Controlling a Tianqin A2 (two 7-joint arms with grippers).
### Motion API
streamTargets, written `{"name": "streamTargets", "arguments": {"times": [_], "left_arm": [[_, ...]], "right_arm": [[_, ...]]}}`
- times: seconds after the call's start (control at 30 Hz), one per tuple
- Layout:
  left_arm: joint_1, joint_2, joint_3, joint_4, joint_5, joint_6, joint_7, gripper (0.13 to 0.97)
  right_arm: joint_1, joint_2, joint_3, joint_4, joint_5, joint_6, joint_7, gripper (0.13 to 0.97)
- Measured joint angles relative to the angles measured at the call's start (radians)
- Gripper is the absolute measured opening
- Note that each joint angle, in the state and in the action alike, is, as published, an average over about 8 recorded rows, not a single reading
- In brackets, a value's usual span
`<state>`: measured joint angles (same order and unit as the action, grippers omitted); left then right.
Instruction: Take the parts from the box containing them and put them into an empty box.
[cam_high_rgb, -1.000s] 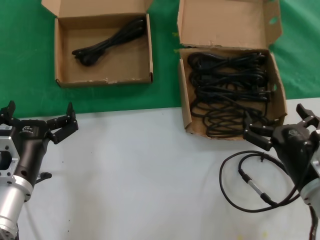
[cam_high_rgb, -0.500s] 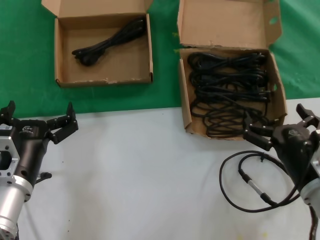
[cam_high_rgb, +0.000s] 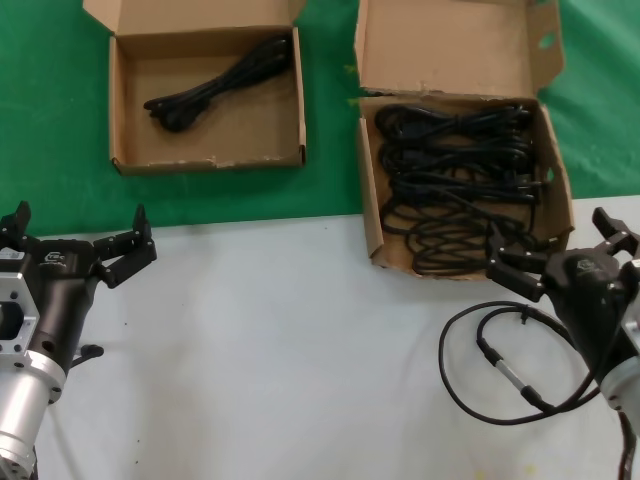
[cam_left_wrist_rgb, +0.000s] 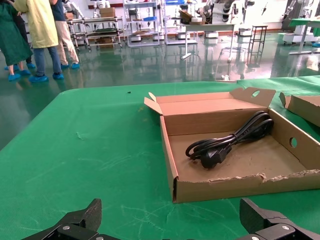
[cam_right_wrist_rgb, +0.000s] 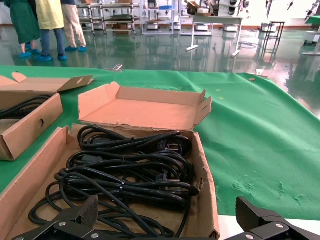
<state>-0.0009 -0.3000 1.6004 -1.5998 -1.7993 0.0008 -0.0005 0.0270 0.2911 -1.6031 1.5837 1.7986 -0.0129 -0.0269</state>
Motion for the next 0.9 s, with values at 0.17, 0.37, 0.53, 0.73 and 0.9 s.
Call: {"name": "streamTargets", "arguments": {"times": [0.17,0.37,0.53,0.73,0.9], "left_arm": [[0.0,0.0,0.0,0.0,0.0,0.0,0.0,0.966],[0.0,0.0,0.0,0.0,0.0,0.0,0.0,0.966],[0.0,0.0,0.0,0.0,0.0,0.0,0.0,0.966],[0.0,0.0,0.0,0.0,0.0,0.0,0.0,0.966],[0.0,0.0,0.0,0.0,0.0,0.0,0.0,0.966]], "right_arm": [[0.0,0.0,0.0,0.0,0.0,0.0,0.0,0.966],[0.0,0.0,0.0,0.0,0.0,0.0,0.0,0.966],[0.0,0.0,0.0,0.0,0.0,0.0,0.0,0.966],[0.0,0.0,0.0,0.0,0.0,0.0,0.0,0.966],[0.0,0.0,0.0,0.0,0.0,0.0,0.0,0.966]]}}
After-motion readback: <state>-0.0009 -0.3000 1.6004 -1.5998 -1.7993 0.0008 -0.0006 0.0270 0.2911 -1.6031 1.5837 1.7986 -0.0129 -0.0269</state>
